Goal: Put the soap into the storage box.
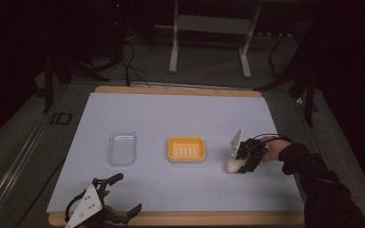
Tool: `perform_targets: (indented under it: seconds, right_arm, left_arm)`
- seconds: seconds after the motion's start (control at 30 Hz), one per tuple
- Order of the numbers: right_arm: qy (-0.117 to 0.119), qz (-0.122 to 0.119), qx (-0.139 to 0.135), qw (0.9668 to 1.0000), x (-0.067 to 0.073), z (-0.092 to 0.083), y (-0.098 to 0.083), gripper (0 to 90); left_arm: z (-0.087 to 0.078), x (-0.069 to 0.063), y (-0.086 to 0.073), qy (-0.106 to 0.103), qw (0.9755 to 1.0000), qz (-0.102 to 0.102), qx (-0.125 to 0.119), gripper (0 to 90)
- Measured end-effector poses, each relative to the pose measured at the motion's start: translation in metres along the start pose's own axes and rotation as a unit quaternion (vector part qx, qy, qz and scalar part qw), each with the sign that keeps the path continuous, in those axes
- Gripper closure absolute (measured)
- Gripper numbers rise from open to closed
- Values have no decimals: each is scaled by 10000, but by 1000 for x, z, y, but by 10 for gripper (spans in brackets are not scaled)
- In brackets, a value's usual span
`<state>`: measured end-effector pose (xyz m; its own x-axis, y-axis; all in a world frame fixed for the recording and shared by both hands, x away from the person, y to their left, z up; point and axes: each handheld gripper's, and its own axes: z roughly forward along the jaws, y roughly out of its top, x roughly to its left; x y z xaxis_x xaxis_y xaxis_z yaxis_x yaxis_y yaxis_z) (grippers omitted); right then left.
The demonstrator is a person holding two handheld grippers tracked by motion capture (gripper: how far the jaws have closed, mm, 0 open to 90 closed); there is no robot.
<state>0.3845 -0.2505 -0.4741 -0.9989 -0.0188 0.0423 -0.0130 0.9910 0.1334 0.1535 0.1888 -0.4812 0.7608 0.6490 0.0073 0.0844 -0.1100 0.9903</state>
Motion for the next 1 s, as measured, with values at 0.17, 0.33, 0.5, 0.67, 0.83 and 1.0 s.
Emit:
perform_targets:
  seconds: [0.17, 0.33, 0.5, 0.67, 0.83, 1.0]
  right_arm:
    - [-17, 44, 6, 10000, -1, -5, 3, 497]
    - [8, 102, 43, 9999, -2, -20, 9, 497]
    - [-67, 150, 52, 9999, -2, -31, 14, 497]
    - [-138, 137, -2, 9998, -3, -43, 18, 497]
    - [-194, 137, -55, 9997, -4, -53, 23, 497]
    - [-264, 64, -158, 9995, -7, -64, 28, 497]
  left_arm:
    - [0, -1, 0, -20, 10000, 11, 0, 0]
    - [0, -1, 0, -41, 10000, 11, -14, 0]
    - [0, -2, 0, -62, 10000, 19, 1, 0]
    - [1, -2, 0, -91, 10000, 37, 11, 0]
    - [1, -3, 0, -99, 9999, 32, 18, 0]
    - [0, -1, 0, -93, 10000, 7, -7, 0]
